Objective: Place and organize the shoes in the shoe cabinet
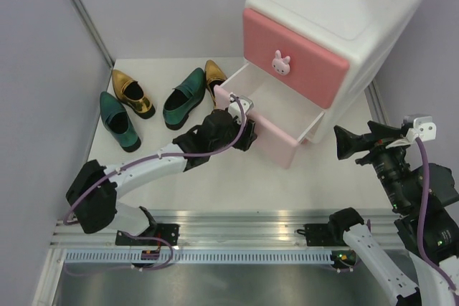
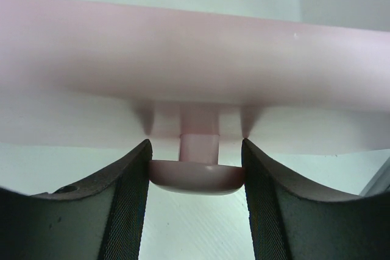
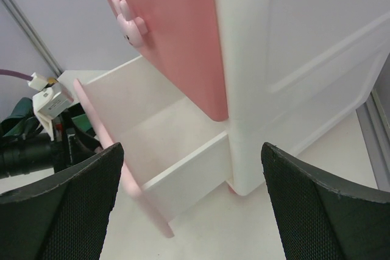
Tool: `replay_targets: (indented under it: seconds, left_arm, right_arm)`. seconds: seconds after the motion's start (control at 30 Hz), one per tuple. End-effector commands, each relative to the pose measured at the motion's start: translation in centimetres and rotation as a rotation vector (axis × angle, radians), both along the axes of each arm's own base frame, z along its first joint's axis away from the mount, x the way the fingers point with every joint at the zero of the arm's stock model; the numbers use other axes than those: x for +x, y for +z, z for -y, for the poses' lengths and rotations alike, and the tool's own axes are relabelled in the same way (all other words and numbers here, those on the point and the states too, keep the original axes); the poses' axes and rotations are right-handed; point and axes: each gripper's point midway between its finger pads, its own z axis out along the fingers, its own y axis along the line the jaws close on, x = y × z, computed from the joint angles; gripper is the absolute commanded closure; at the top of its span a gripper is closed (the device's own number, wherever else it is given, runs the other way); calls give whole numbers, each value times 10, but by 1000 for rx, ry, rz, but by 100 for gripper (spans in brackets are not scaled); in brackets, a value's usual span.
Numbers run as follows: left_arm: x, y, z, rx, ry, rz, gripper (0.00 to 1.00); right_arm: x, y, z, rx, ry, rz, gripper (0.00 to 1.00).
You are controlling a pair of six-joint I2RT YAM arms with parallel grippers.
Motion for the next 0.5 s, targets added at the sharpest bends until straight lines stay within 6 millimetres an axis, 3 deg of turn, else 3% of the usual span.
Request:
replay_targets:
  seconds: [0.0,0.07,0.23,0.47]
  left_arm:
    - [-17,9,-16,-55,35,-38,96]
    - [-29,-5,-24,-27,29,-77,94]
    - [-46,-11,-44,-13,33,-98,93]
    - [-60,-19,-56,-3,24,-124,90]
  right_arm:
    - [6,0,3,8,-26,5,2]
    - [5,0,3,8,-26,6,2]
    - [5,-1,4,5,-31,8,2]
    - [5,-3,5,5,-38,5,2]
